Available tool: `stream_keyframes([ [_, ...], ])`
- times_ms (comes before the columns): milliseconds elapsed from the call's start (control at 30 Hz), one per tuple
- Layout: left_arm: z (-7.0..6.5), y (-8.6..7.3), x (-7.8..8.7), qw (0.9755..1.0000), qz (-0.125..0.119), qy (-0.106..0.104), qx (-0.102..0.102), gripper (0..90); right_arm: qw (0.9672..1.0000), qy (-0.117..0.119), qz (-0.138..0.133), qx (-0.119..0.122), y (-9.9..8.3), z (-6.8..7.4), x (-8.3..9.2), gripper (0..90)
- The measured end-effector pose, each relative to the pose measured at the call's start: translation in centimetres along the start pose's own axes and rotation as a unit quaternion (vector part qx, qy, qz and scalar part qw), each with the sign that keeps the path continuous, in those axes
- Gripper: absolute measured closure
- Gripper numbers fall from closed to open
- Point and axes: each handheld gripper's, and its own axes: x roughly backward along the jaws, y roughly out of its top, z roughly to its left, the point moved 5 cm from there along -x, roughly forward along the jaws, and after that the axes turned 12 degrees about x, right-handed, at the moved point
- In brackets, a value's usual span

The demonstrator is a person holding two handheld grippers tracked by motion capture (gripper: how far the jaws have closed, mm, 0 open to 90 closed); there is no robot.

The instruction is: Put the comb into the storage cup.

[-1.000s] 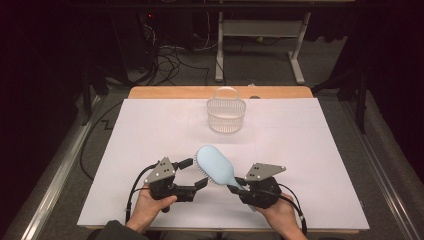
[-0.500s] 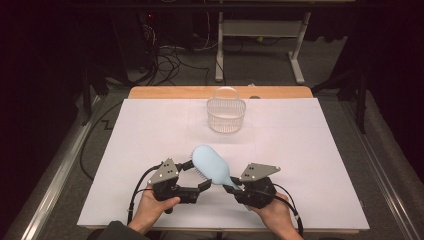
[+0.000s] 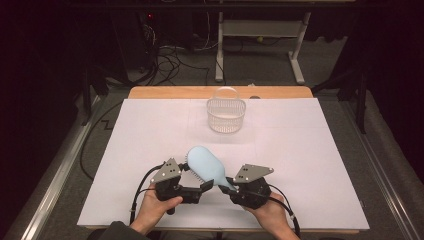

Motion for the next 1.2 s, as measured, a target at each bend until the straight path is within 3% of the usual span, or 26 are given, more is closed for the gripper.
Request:
stream_keyframes([
  [600,-0.1,0.0,-0.3,0.9997,-0.018,0.014,0.013,19.7,0.9998,-0.013,0.002,0.015,0.7,0.5,-0.7,70.7],
  [733,-0.1,0.1,-0.3,0.9993,-0.028,0.012,0.024,21.5,0.9996,-0.019,0.002,0.020,0.9,0.6,-0.7,70.7],
  [1000,0.2,0.1,-0.3,0.9994,-0.019,0.007,0.029,22.8,0.9995,-0.023,0.003,0.021,1.0,0.7,-0.9,70.7],
  [1200,-0.1,0.3,-0.1,0.9989,-0.026,0.001,0.039,26.8,0.9990,-0.031,0.002,0.031,1.1,0.8,-0.8,70.6],
])
